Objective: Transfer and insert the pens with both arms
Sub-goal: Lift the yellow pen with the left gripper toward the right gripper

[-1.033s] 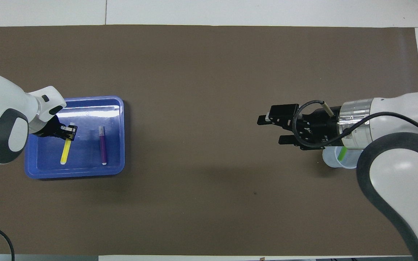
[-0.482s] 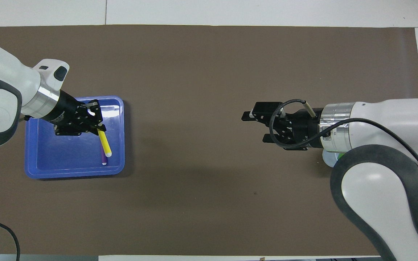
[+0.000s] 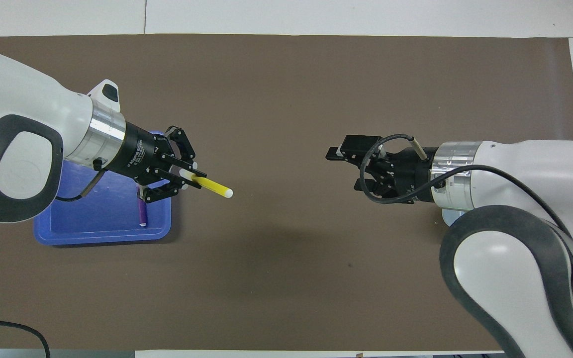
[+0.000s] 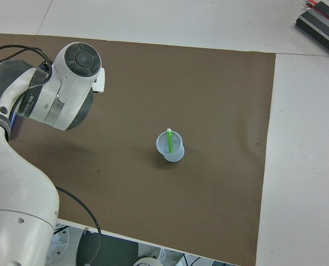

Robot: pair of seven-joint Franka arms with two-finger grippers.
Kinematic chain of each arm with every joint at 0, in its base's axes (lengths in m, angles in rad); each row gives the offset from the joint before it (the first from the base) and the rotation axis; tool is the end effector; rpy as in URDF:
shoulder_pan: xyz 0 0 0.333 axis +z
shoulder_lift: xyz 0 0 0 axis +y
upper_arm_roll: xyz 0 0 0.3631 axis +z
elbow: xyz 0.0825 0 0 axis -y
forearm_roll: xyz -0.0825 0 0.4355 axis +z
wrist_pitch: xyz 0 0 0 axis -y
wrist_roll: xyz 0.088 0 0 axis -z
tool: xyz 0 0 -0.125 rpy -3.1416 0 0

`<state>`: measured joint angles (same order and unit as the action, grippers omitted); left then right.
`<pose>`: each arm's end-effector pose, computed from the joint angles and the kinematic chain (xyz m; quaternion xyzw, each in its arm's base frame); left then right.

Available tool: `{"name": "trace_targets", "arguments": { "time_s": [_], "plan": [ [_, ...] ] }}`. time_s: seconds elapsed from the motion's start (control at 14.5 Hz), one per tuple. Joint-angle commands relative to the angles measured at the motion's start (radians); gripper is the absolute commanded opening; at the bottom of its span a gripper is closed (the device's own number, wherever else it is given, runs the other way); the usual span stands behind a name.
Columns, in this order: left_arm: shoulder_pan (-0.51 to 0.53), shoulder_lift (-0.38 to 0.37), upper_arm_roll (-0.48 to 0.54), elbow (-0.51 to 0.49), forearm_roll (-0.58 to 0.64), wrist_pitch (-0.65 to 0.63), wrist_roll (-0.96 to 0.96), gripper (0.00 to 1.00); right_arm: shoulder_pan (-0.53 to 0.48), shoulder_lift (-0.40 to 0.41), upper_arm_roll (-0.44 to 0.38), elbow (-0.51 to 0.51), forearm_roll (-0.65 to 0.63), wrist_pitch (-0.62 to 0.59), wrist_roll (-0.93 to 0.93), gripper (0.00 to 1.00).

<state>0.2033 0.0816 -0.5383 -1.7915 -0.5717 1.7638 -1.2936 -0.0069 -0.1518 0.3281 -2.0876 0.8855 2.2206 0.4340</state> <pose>0.5781 -0.2523 0.5289 0.8140 0.4988 -0.2466 0.1667 0.5463 0.2280 0.5399 -0.8902 0.2587 0.0084 0.3748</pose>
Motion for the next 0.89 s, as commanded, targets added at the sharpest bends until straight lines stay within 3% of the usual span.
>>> {"name": "trace_targets", "arguments": {
  "time_s": [0.0, 0.28, 0.48, 0.69, 0.83],
  "plan": [
    [-0.028, -0.043, -0.022, -0.078, -0.103, 0.120, -0.145, 0.00, 0.051, -0.009, 0.005, -0.019, 0.030, 0.083, 0.012, 1.00],
    [-0.093, -0.089, -0.022, -0.176, -0.268, 0.284, -0.253, 0.00, 0.091, -0.008, 0.006, -0.015, 0.030, 0.090, 0.022, 1.00],
    [-0.122, -0.095, -0.023, -0.193, -0.303, 0.338, -0.297, 0.00, 0.128, -0.006, 0.006, -0.014, 0.030, 0.128, 0.025, 1.00],
    [-0.145, -0.095, -0.023, -0.204, -0.343, 0.401, -0.305, 0.00, 0.134, -0.006, 0.006, -0.015, 0.027, 0.148, 0.006, 0.84],
    [-0.154, -0.095, -0.023, -0.206, -0.349, 0.411, -0.311, 0.00, 0.137, -0.006, 0.006, -0.015, 0.021, 0.146, -0.017, 0.80]
  ]
}}
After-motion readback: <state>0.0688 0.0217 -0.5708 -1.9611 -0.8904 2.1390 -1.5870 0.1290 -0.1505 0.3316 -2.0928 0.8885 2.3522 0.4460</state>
